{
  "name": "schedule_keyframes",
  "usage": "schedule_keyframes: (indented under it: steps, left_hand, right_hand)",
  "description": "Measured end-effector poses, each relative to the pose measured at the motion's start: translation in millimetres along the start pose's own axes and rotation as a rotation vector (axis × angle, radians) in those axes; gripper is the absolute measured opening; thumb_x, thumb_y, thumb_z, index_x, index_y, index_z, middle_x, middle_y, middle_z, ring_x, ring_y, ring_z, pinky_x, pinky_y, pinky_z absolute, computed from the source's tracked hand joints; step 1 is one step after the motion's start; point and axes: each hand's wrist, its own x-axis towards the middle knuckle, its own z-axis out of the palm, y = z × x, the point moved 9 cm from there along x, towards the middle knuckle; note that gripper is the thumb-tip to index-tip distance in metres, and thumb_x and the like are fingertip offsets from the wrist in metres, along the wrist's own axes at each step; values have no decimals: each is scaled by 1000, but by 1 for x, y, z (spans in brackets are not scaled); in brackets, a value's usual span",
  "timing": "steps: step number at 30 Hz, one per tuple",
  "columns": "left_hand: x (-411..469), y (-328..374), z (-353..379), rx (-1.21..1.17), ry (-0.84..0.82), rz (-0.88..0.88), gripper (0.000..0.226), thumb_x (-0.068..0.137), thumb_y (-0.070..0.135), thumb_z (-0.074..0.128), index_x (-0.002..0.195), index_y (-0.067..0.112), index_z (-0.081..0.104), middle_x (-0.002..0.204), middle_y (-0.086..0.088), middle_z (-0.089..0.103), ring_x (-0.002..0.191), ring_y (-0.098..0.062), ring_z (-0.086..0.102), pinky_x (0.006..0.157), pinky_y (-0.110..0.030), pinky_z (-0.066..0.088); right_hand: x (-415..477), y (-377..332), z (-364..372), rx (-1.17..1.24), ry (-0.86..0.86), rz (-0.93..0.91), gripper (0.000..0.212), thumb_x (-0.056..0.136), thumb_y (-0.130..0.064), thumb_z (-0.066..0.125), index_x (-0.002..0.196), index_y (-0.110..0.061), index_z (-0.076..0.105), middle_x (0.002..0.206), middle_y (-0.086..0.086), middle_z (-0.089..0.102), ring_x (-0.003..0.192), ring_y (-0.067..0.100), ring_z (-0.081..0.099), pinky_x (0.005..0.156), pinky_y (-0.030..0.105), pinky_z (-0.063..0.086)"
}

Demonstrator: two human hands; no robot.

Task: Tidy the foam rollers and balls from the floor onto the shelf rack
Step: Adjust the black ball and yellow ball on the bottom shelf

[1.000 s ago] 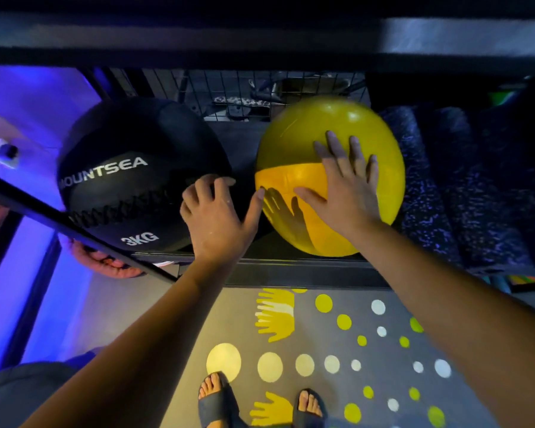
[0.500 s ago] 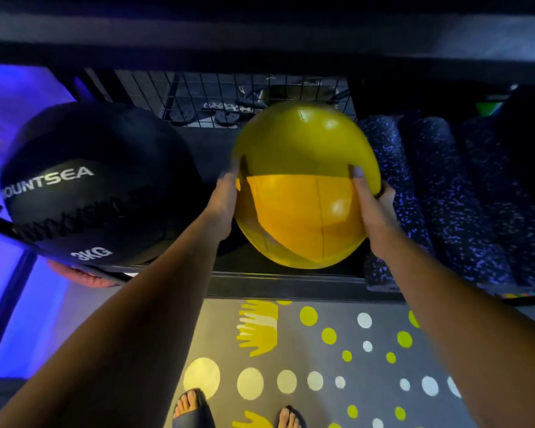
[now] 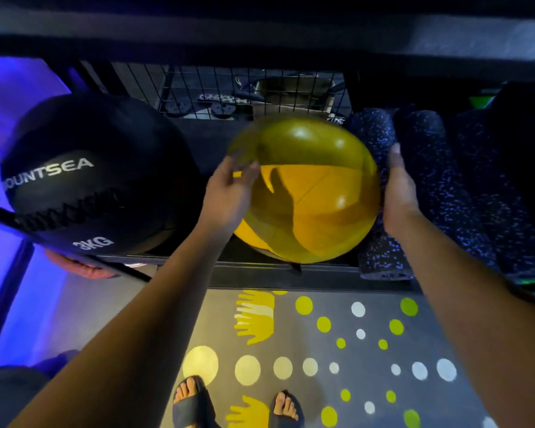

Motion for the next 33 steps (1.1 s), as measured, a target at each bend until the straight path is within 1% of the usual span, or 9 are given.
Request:
schedule_keyframes:
  steps: [4, 9, 12, 16, 20, 25, 28, 30, 33]
  left_hand:
    - [18, -14, -6, 441, 34, 5, 59, 101, 44, 57, 155, 32, 37, 155, -10, 28, 144, -37, 27, 120, -50, 27]
    - [11, -61, -7, -38, -74, -261, 87, 91, 56, 67, 161, 32, 21, 149, 10, 42, 134, -19, 45, 108, -39, 41]
    - [4, -88, -5, -206, -95, -406, 110, 76, 81, 64, 162, 34, 14, 163, 6, 31, 146, -24, 35, 115, -48, 33]
    - [8, -126, -4, -318, -54, -548, 90, 84, 89, 34, 160, 41, 23, 166, 2, 31, 151, -29, 29, 121, -61, 21]
    - [9, -106, 8, -426, -38, -454, 88, 84, 89, 33, 154, 39, 39, 155, 0, 50, 140, -26, 45, 118, -54, 29]
    - [32, -99, -20, -394, 73, -363, 110, 55, 107, 42, 140, 40, 56, 146, 3, 57, 136, -27, 52, 113, -58, 35]
    - [16, -24, -33, -177, 87, -121, 72, 75, 95, 41, 117, 44, 67, 124, 0, 69, 126, -31, 58, 109, -62, 37]
    - [14, 21, -21, 65, 33, 113, 51, 87, 74, 46, 116, 39, 69, 116, -9, 72, 120, -39, 60, 105, -60, 43]
    - [20, 46, 1, 518, -63, 401, 47, 102, 43, 45, 146, 29, 52, 146, -1, 59, 140, -25, 49, 116, -54, 35]
  right_hand:
    - [-29, -5, 21, -392, -26, -225, 118, 69, -95, 52, 162, -33, 13, 169, 3, 19, 153, 28, 24, 123, 53, 26]
    - [-63, 17, 38, -596, -45, -393, 150, 44, -88, 75, 160, -38, -4, 170, -2, -14, 157, 30, -7, 123, 64, 9]
    - [-67, 35, 28, -516, -7, -311, 151, 47, -76, 86, 159, -43, -9, 169, -4, -16, 157, 29, -6, 122, 65, 14]
    - [-61, 52, 22, -362, 54, -173, 156, 38, -81, 86, 158, -46, -7, 169, -3, 1, 155, 29, 14, 120, 62, 24]
    - [-57, 54, 17, -269, 87, -122, 150, 37, -81, 88, 156, -50, 2, 165, -3, 21, 149, 27, 31, 117, 59, 34]
    - [-41, 17, 1, 72, 222, 12, 134, 59, -79, 80, 163, -33, 9, 165, 1, 30, 144, 27, 40, 116, 48, 38]
    - [-31, 12, 6, 24, 154, 181, 145, 33, -97, 71, 157, -31, 33, 153, 2, 49, 130, 29, 55, 101, 50, 50]
    - [-35, 15, 9, -170, 185, 225, 132, 50, -97, 63, 156, -23, 36, 151, 8, 50, 131, 33, 53, 104, 50, 47]
    - [-49, 0, 18, -462, 290, 105, 94, 90, -78, 45, 159, -15, 29, 156, 16, 43, 140, 39, 42, 113, 50, 35]
